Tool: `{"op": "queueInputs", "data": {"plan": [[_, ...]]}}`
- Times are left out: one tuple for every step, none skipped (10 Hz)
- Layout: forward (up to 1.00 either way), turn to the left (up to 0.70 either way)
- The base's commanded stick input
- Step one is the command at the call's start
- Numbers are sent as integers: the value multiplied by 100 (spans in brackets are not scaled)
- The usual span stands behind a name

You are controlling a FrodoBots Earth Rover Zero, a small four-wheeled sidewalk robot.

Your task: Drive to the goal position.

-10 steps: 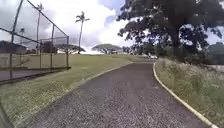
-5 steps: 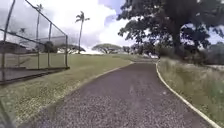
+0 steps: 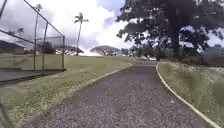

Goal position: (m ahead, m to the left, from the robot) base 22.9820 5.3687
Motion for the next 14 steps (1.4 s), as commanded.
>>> {"op": "queueInputs", "data": {"plan": [[70,-35],[70,-35],[70,-18],[70,-2],[70,0],[70,0],[70,0],[70,0],[70,0],[70,0],[70,0],[70,-2],[70,-3],[70,-11]]}}
